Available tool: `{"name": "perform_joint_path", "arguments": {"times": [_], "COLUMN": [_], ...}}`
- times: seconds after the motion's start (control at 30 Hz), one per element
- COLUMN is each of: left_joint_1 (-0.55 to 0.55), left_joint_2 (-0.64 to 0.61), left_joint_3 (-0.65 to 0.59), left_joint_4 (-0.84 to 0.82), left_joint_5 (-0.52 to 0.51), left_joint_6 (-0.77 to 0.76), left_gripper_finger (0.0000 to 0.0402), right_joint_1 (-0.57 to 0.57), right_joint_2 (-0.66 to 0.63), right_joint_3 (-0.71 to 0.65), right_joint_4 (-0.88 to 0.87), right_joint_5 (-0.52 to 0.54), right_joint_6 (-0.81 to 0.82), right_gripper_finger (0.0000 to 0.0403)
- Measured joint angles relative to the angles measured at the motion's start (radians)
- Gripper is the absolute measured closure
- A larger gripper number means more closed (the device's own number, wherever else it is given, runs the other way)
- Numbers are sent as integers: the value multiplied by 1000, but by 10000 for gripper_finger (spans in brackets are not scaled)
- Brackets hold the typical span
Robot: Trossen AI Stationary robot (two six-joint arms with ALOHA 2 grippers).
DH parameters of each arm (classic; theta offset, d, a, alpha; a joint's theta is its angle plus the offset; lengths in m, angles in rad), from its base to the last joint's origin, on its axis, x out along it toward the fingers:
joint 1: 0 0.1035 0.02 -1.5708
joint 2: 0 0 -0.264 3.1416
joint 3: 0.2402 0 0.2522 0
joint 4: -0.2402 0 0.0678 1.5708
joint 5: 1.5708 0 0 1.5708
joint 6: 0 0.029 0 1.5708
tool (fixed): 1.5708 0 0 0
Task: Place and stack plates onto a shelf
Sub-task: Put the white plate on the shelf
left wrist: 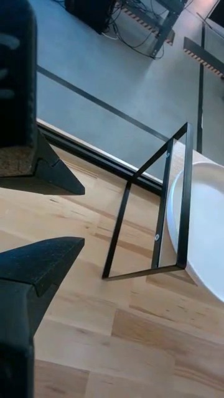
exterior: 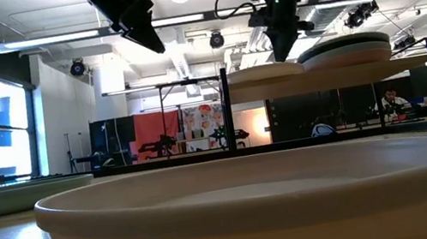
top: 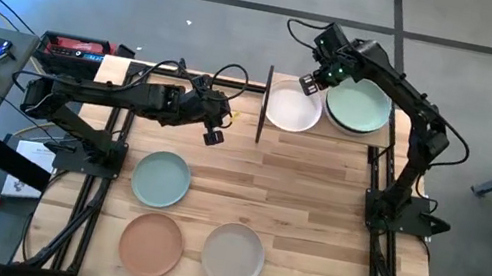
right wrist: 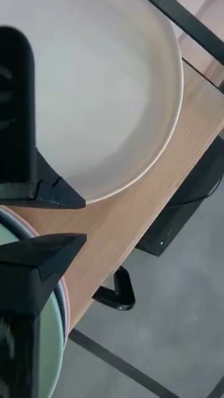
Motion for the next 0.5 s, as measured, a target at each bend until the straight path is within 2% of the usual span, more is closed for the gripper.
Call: {"name": "perform_joint_path", "arguments": {"times": [0.07,0.27,0.4,0.5], "left_joint_1": [0,0,0,0], "left_joint_2": [0,0,0,0], "left_joint_3": [0,0,0,0], "left_joint_4": [0,-1,0,0], "left_joint_5": [0,0,0,0], "left_joint_6": [0,0,0,0], "left_gripper_finger": [293,293,293,293], "right_joint_1": [0,20,74,110], "right_joint_2": [0,0,0,0], "right_joint_3": [0,0,0,0], "right_joint_4": [-1,-63,-170,-205], "right_joint_5": [-20,-232,-221,-149], "right_joint_6": [0,56,79,79], "right_gripper_finger": [349,347,347,347]}}
